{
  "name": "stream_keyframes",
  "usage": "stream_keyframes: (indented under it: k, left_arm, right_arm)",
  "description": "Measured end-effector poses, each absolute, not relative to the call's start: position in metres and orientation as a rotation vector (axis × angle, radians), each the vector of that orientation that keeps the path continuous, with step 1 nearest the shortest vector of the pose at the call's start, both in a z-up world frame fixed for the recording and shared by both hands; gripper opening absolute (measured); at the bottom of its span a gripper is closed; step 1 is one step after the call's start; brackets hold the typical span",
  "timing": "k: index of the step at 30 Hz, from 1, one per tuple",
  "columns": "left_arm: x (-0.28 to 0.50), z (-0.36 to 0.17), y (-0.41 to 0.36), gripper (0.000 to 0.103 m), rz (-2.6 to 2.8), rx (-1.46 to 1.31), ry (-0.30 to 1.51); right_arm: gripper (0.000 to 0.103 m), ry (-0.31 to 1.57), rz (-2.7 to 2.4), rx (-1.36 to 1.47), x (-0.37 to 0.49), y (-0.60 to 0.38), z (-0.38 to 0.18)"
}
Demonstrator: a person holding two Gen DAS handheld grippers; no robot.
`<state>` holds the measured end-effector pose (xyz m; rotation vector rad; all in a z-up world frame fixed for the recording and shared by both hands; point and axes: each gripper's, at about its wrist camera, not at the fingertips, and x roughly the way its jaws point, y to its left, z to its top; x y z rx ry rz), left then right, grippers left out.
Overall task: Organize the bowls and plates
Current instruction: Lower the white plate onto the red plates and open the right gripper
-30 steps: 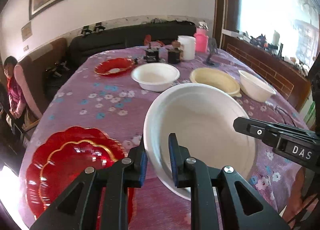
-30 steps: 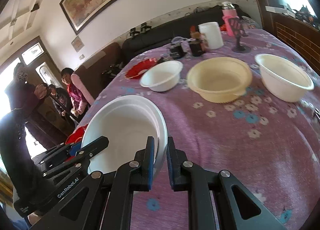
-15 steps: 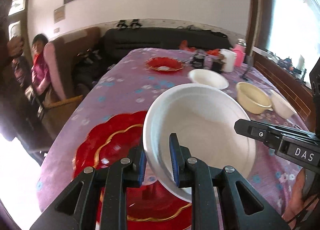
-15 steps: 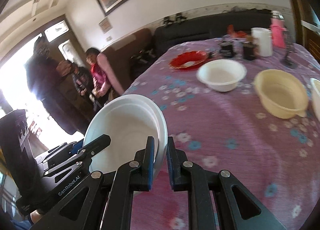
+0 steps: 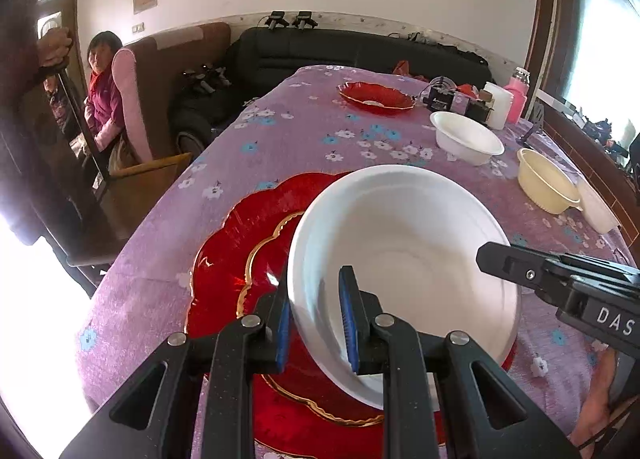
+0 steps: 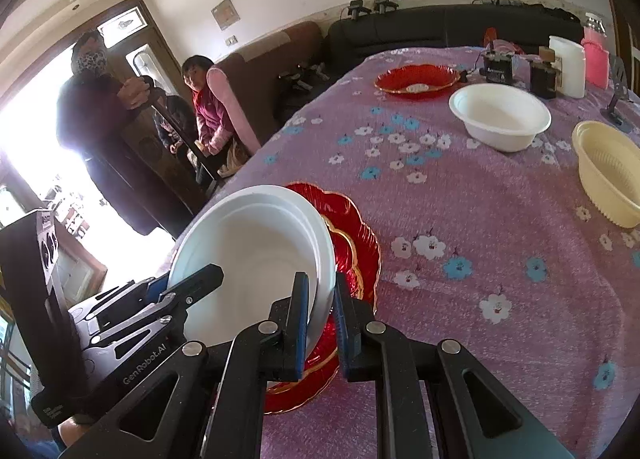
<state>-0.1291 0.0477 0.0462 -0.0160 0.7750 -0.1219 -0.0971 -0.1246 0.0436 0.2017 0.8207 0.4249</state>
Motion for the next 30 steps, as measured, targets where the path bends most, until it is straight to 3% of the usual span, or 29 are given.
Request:
stream_keyframes:
  k: [17, 23, 30]
  left_arm:
    - [-0.122, 0.039, 0.055, 0.021, -0.070, -0.029, 0.792]
    - [-0.123, 0.041, 0.056, 0.021, -0.065, -0.028, 0.788]
    - [-0.125, 0.046, 0.054, 0.021, -0.063, -0.025, 0.778]
  right_arm:
    - [0.014, 0.832, 0.416, 0.176, -0.090, -0.114, 0.034]
    - [0.026, 0.824, 0.418, 0.193, -0.092, -0.119, 0.037]
    - [0.026, 0.795, 0.413, 0.229, -0.098, -0.131, 0.044]
